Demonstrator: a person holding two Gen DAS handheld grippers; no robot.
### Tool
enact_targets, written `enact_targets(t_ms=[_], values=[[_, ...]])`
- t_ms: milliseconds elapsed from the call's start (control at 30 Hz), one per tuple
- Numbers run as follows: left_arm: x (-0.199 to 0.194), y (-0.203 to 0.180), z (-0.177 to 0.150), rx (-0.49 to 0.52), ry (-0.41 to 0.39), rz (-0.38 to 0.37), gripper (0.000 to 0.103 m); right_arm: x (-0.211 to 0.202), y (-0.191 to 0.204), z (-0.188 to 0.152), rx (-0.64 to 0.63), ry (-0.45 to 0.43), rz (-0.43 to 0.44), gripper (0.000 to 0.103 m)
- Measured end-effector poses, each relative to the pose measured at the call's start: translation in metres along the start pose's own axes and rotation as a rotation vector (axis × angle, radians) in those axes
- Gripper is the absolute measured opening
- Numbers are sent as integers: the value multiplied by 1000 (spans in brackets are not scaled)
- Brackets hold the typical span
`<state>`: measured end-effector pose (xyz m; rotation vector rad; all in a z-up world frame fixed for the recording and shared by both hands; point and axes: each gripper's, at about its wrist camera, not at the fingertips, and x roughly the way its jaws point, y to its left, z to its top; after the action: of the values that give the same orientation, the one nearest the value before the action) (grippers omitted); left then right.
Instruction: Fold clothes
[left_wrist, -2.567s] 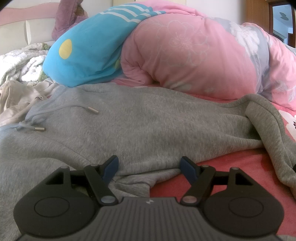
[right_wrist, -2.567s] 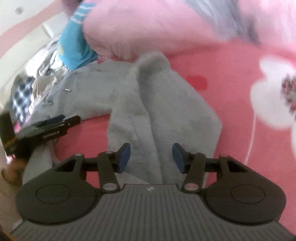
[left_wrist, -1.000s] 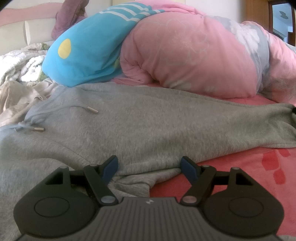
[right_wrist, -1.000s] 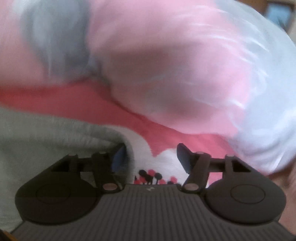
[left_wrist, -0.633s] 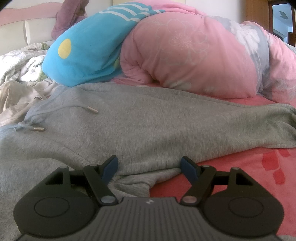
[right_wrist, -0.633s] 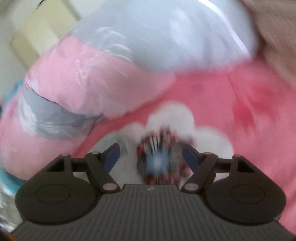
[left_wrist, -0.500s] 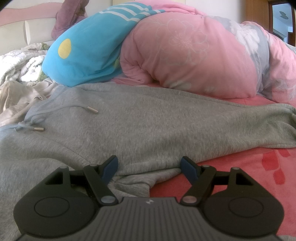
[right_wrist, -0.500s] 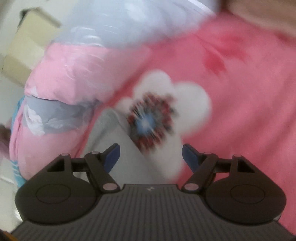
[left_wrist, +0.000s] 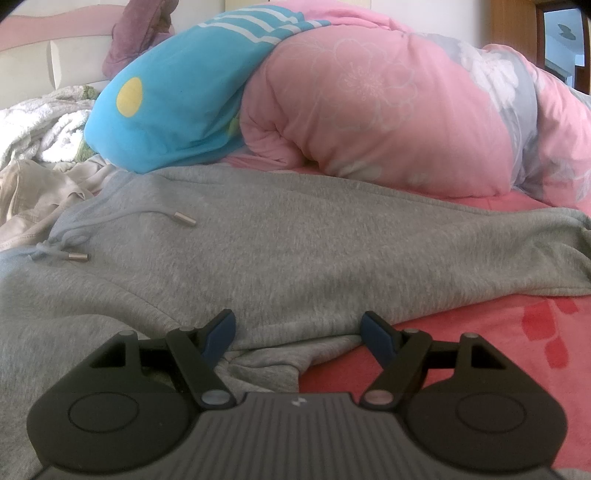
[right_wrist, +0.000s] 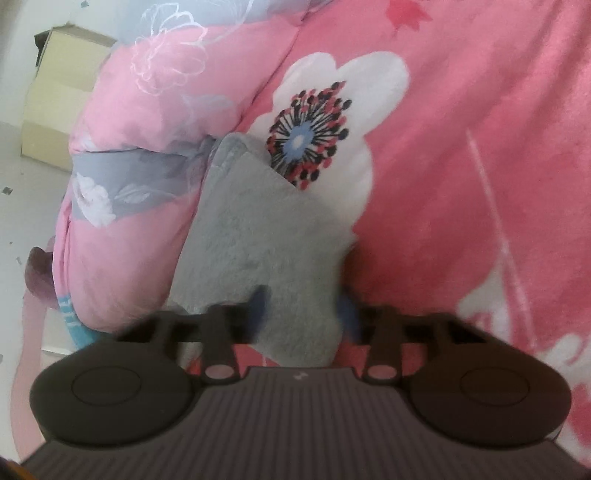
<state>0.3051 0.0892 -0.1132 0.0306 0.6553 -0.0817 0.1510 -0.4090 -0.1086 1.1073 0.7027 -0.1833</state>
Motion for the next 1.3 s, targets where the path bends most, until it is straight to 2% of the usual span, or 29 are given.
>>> enact_targets(t_ms=[33,67,167,233,333,400,533,600,633,667,800,867,1000,1067,1167,1267,1300], values=[[0,0,0,-1,0,-1,76,0,4,0,-10,-13,-8,12],[0,0,0,-3,0,-2,76,-1,11,2,-40,-44,-27,8],[0,0,1,-3,0,-1,76,-16,48,6,-214,-193,-44,5],[0,0,1,-2,1,-1,76,-29,94,-3,-421,-300,-28,5],[0,0,0,-3,0,-1,76,-37,157,-39,-794,-363,43,5],[0,0,0,-3,0,-1,76,-23,189,-75,-1041,-312,59,6],[-1,0,0,-4,-1,-1,76,14,204,-152,-1408,-84,61,9],[-1,0,0,-4,-1,-1,76,26,195,-185,-1533,25,44,22],[-1,0,0,-4,-1,-1,76,30,190,-199,-1582,73,33,34],[-1,0,0,-4,-1,-1,76,31,187,-203,-1575,101,32,41],[-1,0,0,-5,-1,-1,76,30,175,-216,-1527,203,35,50],[-1,0,0,-5,-1,-2,76,20,167,-206,-1421,212,62,54],[0,0,0,-5,-1,-2,76,4,143,-165,-1065,199,89,62],[0,0,0,-6,-1,-3,76,5,126,-136,-809,179,73,67],[0,0,0,-7,-1,-4,76,11,82,-95,-350,181,63,68],[0,0,0,-7,-1,-4,76,19,39,-79,-2,157,118,67],[0,1,0,-7,-1,-4,76,20,33,-78,47,137,127,67]])
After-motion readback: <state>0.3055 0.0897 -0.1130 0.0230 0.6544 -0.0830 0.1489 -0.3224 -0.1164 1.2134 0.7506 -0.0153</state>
